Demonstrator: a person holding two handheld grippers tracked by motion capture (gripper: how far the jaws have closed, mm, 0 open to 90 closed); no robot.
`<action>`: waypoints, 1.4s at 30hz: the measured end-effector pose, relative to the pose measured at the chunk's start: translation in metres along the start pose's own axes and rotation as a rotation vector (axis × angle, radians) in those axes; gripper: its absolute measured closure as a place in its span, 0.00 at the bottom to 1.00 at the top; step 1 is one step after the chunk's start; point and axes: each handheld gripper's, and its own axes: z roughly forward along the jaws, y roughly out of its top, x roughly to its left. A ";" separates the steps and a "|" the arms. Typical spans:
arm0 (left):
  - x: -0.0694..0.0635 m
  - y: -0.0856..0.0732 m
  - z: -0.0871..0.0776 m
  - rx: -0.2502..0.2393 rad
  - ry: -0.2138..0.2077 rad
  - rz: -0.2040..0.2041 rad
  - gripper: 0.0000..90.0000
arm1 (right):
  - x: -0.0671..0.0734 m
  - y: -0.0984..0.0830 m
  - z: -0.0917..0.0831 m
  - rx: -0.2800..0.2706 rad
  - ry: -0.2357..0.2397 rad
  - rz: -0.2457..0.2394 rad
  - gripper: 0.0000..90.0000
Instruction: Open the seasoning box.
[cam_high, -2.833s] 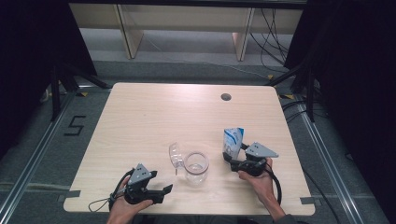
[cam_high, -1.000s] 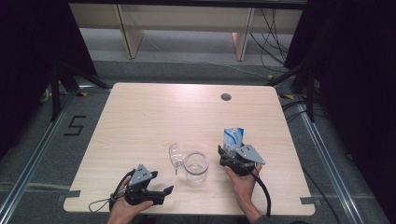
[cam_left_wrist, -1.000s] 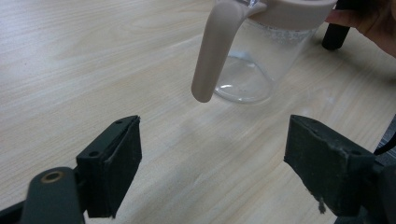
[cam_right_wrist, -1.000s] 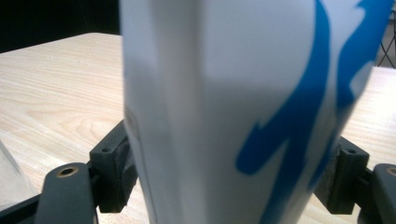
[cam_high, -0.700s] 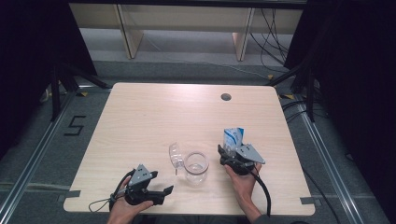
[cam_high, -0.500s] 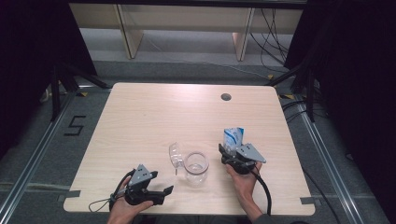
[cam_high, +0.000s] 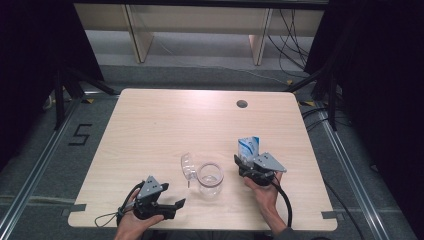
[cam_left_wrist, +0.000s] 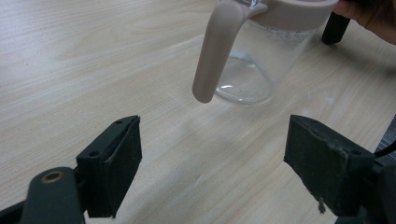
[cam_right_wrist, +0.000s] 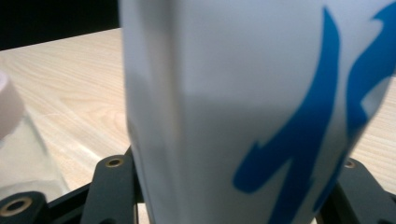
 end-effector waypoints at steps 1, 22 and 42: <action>0.000 0.000 0.000 -0.004 -0.001 -0.005 0.21 | 0.000 0.001 -0.001 0.008 0.011 -0.014 0.50; 0.000 0.000 -0.001 -0.005 0.001 0.004 0.20 | -0.001 0.023 -0.030 -0.036 0.093 -0.122 0.50; -0.005 -0.005 -0.003 0.008 -0.003 0.000 0.17 | 0.004 0.027 -0.040 -0.013 0.108 -0.166 0.50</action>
